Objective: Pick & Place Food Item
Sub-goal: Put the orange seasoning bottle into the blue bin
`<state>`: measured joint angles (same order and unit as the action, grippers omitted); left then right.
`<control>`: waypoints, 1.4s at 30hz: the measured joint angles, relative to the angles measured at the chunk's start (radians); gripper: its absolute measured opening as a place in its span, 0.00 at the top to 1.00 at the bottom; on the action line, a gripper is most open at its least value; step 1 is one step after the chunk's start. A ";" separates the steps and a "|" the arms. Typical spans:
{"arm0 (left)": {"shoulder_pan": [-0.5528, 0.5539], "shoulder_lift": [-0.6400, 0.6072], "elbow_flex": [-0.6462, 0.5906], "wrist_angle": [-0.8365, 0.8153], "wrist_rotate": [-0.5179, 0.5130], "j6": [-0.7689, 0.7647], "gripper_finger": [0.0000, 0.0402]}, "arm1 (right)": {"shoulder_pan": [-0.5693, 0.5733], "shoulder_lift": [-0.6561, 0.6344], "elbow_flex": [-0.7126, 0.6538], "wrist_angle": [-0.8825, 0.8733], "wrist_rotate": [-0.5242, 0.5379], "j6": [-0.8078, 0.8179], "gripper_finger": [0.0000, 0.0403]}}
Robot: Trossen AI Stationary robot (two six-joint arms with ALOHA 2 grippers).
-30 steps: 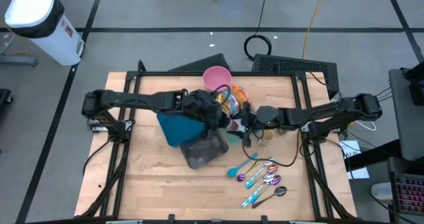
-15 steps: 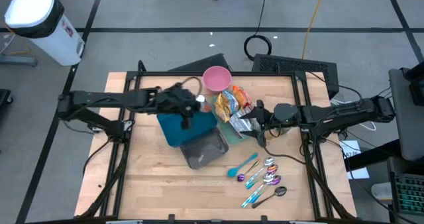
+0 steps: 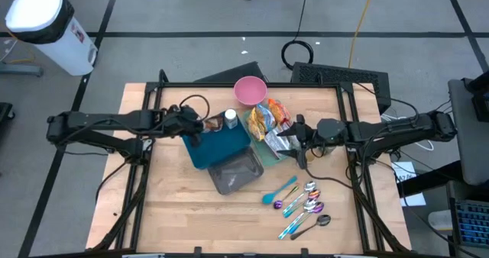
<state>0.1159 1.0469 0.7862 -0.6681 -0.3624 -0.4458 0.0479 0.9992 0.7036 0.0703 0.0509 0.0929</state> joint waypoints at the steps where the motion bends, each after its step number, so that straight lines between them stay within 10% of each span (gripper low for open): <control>1: 0.006 0.003 -0.013 0.021 0.004 -0.008 0.48 | 0.000 0.000 0.000 0.003 0.000 0.000 0.30; 28: 0.164 0.244 -0.041 0.212 0.130 0.028 0.48 | 0.000 0.004 0.000 0.007 0.000 -0.007 0.30; 36: 0.164 0.247 -0.045 0.274 0.132 0.051 0.05 | 0.000 0.004 0.000 0.004 0.000 -0.007 0.30; 42: 0.164 0.248 -0.046 0.285 0.135 0.065 0.14 | 0.000 0.004 0.000 -0.010 0.000 -0.011 0.30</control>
<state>0.2802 1.2945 0.7406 -0.3828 -0.2275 -0.3807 0.0479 1.0031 0.7036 0.0606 0.0509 0.0816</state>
